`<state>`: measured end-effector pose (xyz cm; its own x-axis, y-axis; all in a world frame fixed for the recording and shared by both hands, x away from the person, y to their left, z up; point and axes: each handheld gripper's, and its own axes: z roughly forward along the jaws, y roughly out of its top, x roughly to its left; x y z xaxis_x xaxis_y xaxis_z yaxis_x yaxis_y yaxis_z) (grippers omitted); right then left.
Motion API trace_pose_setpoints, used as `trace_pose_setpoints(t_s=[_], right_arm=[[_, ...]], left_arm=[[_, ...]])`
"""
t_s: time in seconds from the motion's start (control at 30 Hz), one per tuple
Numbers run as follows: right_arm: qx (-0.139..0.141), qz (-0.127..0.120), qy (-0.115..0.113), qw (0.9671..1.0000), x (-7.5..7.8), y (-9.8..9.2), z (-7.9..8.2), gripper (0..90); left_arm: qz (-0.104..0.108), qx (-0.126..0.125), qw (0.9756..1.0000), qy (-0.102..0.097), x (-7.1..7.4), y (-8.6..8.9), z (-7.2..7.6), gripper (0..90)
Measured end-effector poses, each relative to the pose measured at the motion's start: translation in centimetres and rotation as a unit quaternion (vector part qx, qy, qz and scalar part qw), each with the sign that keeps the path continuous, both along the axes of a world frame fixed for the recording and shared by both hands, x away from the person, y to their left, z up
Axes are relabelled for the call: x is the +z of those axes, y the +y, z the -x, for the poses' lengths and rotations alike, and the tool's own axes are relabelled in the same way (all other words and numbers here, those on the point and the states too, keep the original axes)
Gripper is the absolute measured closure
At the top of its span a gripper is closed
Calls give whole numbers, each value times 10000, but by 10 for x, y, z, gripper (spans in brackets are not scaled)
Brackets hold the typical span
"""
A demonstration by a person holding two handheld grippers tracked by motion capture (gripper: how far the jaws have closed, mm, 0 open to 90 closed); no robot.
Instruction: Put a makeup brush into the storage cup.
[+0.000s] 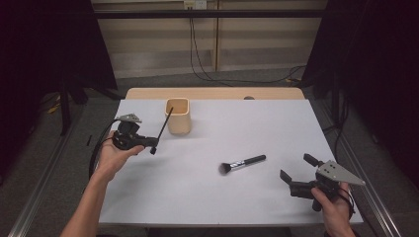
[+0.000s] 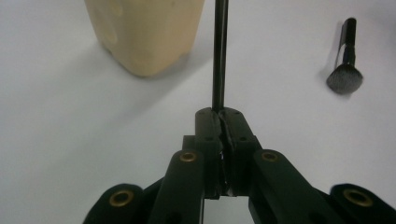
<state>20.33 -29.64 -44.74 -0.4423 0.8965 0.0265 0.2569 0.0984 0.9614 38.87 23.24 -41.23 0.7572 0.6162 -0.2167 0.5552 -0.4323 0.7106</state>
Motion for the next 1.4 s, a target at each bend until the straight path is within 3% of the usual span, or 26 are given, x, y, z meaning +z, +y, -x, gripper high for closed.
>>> trace_pose_setpoints(t_s=[0.17,0.47,0.73,0.8,1.17,1.4], right_arm=[[-3,-13,-5,10000,0,0,0,0],[-29,-32,-3,10000,0,0,0,0],[-16,-23,-2,10000,0,-1,1,0],[-14,-33,-7,10000,0,-1,1,0],[96,-76,-2,9999,1,2,2,0],[151,-81,1,9999,1,3,2,0]], left_arm=[[308,200,9987,-341,0,-2,6,861],[594,119,9974,-400,-4,-10,15,861],[737,-14,9953,-621,-1,-19,24,861],[871,-75,9941,-646,1,-21,27,860],[1067,-382,9911,-700,7,-38,38,861],[996,-604,9912,-629,9,-53,44,861]])
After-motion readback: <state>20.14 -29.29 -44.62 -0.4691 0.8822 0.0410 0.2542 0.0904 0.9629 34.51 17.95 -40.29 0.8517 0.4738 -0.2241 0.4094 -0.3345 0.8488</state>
